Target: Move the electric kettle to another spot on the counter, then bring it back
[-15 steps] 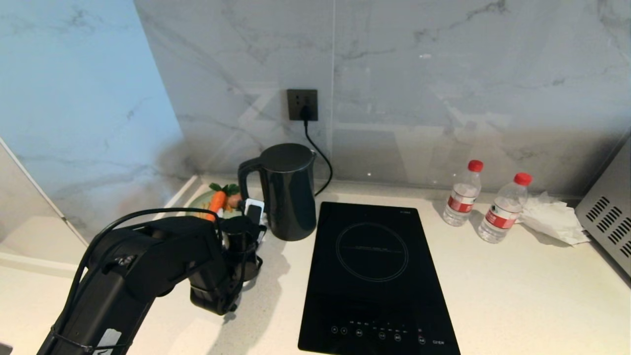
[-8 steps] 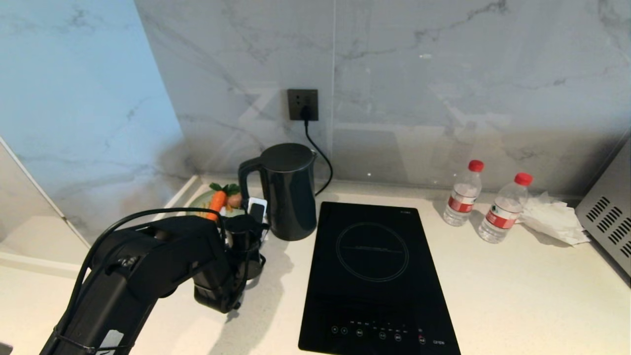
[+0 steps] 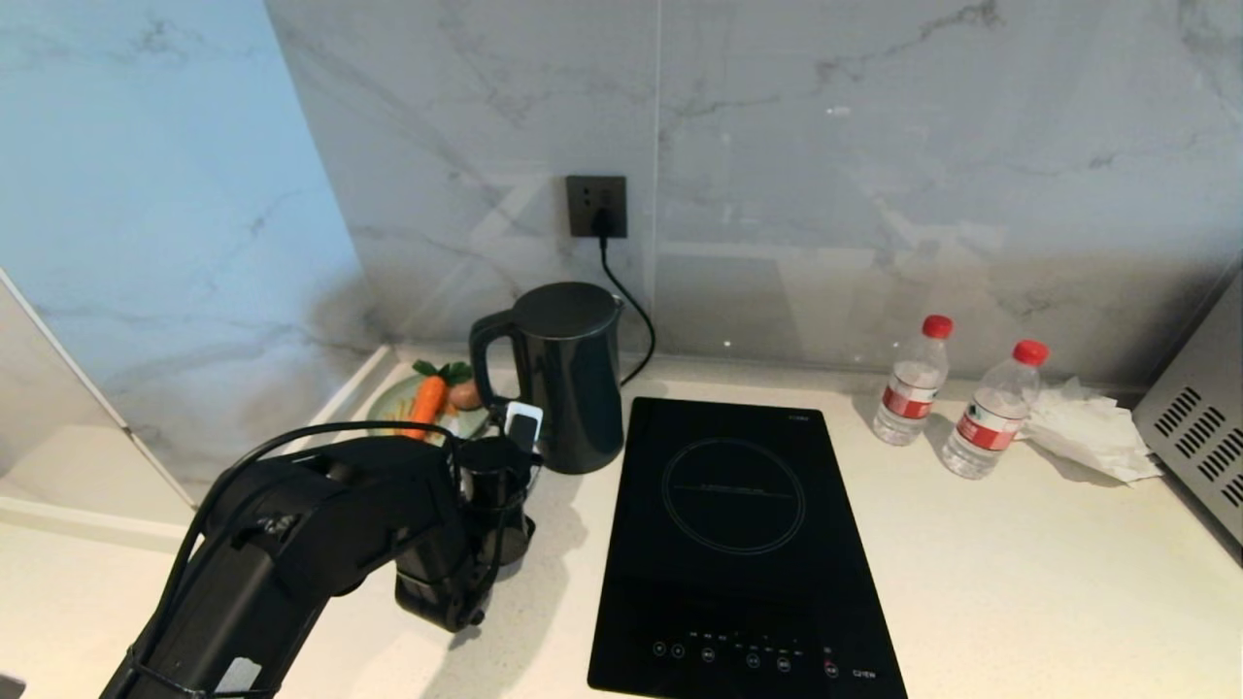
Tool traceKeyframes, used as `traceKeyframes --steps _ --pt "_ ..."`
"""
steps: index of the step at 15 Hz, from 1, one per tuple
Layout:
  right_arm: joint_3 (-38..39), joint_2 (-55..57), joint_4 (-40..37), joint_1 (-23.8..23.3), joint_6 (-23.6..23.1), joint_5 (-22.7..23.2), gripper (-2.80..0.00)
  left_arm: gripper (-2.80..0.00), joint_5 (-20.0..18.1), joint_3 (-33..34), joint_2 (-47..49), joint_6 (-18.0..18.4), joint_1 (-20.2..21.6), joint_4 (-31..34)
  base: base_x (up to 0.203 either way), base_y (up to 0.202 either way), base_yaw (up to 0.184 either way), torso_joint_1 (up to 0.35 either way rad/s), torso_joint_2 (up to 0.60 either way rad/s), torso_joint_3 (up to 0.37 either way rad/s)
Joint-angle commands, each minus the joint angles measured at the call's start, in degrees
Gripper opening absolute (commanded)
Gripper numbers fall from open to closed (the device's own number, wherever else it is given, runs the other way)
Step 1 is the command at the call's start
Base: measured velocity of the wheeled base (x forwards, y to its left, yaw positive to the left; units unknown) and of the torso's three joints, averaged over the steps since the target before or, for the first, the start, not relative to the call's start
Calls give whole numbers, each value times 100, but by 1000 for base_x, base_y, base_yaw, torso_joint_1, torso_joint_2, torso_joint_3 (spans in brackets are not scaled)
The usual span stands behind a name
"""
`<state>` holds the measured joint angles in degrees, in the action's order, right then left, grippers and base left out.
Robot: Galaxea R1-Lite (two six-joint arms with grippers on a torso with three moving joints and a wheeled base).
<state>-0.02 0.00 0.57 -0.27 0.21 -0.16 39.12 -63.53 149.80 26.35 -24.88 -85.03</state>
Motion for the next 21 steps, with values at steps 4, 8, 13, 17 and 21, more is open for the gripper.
traceKeyframes --steps 4,8,13,17,21 --pt "2 0 -1 0 2 -2 -280 0 23 -80 37 38 38 -46 0 0 0 0 0 0" --pt "-5 0 4 0 5 -2 -280 0 0 -123 -124 21 194 -22 0 0 0 0 0 0" --pt "2 0 4 0 -3 7 -280 0 -1 -157 -18 7 180 -14 0 0 0 0 0 0" --pt "-6 0 4 0 -3 -2 -280 0 26 -487 243 72 238 95 0 0 0 0 0 0" --pt "2 0 4 0 0 -2 -280 0 87 -582 243 72 291 145 0 0 0 0 0 0"
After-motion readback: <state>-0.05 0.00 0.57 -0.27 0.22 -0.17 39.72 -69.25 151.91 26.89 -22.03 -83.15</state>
